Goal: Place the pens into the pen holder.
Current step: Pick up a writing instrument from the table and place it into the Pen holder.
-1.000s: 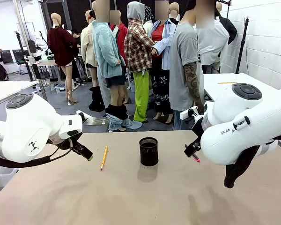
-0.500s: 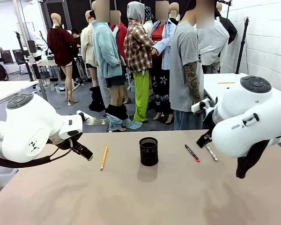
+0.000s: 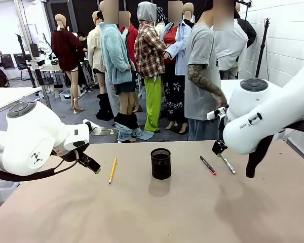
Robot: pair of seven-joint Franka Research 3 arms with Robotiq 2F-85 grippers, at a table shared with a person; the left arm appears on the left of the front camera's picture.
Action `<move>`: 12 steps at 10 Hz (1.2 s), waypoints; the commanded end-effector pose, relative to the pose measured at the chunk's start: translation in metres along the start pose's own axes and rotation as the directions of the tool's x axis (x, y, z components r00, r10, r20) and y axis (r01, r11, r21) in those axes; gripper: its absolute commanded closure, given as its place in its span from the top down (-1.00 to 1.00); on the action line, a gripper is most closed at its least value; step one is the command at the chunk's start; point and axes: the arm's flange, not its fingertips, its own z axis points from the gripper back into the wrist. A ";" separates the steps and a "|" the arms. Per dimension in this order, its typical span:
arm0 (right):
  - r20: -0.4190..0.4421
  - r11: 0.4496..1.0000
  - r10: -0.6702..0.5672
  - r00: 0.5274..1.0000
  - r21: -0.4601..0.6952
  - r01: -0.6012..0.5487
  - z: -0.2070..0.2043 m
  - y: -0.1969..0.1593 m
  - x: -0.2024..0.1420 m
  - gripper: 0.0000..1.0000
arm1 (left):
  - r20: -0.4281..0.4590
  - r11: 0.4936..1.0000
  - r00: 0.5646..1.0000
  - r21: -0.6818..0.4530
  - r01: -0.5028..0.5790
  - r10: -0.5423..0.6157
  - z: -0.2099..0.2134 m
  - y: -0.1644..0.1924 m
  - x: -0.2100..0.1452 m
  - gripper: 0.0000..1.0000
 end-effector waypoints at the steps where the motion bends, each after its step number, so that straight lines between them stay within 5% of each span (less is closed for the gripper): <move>1: -0.075 0.999 -0.050 0.996 -0.012 0.049 -0.026 -0.003 0.026 1.00 | 0.001 1.000 1.000 0.000 -0.003 0.003 0.000 0.001 0.000 1.00; 8: -0.236 0.983 -0.137 0.962 0.087 0.162 -0.086 -0.029 0.055 1.00 | 0.001 1.000 1.000 0.000 -0.003 0.003 0.000 0.001 0.000 1.00; 12: -0.228 0.983 -0.146 0.963 0.074 0.166 -0.088 -0.026 0.049 1.00 | 0.001 1.000 1.000 0.000 -0.003 0.003 0.000 0.001 0.000 1.00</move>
